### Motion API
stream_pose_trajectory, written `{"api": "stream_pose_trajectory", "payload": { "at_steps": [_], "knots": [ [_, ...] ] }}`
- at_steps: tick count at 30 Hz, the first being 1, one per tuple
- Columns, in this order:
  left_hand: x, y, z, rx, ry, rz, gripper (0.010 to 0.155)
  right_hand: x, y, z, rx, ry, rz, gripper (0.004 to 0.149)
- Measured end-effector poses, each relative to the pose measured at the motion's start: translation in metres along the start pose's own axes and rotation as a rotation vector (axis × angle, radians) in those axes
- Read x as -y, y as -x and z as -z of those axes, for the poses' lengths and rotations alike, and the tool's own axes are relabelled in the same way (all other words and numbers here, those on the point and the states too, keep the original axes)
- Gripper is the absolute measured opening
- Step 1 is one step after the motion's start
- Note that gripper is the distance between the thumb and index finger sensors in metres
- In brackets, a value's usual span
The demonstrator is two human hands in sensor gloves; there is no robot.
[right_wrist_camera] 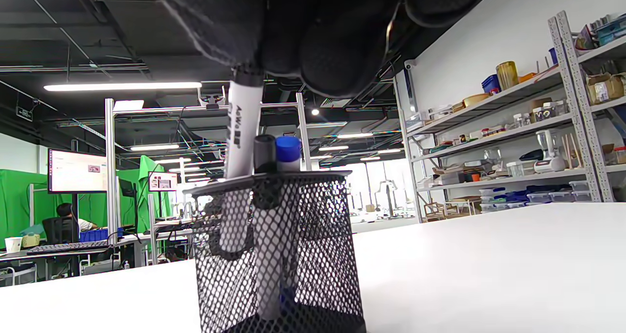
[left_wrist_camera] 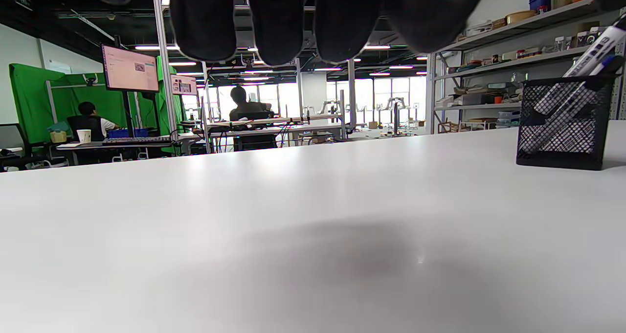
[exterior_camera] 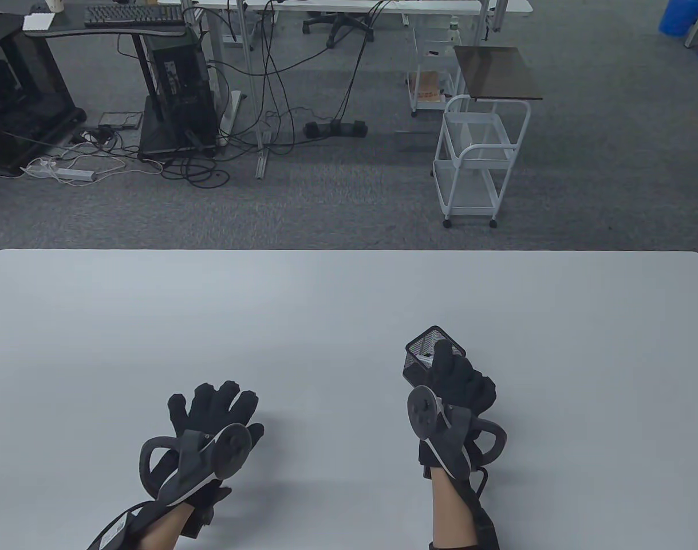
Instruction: Insert the markers into the pen holder
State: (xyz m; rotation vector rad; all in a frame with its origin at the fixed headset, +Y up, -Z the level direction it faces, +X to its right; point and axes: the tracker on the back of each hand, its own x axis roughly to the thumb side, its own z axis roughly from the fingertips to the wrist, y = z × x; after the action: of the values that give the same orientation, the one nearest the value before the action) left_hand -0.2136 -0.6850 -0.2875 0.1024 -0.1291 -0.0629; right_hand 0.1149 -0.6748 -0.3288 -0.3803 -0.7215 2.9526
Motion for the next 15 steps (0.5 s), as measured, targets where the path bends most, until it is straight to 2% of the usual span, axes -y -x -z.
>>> {"api": "stream_pose_trajectory", "payload": {
  "at_steps": [15],
  "knots": [
    [0.0008, -0.0008, 0.0000, 0.003, 0.001, 0.003, 0.060, -0.0018, 0.0013, 0.0003, -0.006, 0.017, 0.011, 0.052]
  ]
}}
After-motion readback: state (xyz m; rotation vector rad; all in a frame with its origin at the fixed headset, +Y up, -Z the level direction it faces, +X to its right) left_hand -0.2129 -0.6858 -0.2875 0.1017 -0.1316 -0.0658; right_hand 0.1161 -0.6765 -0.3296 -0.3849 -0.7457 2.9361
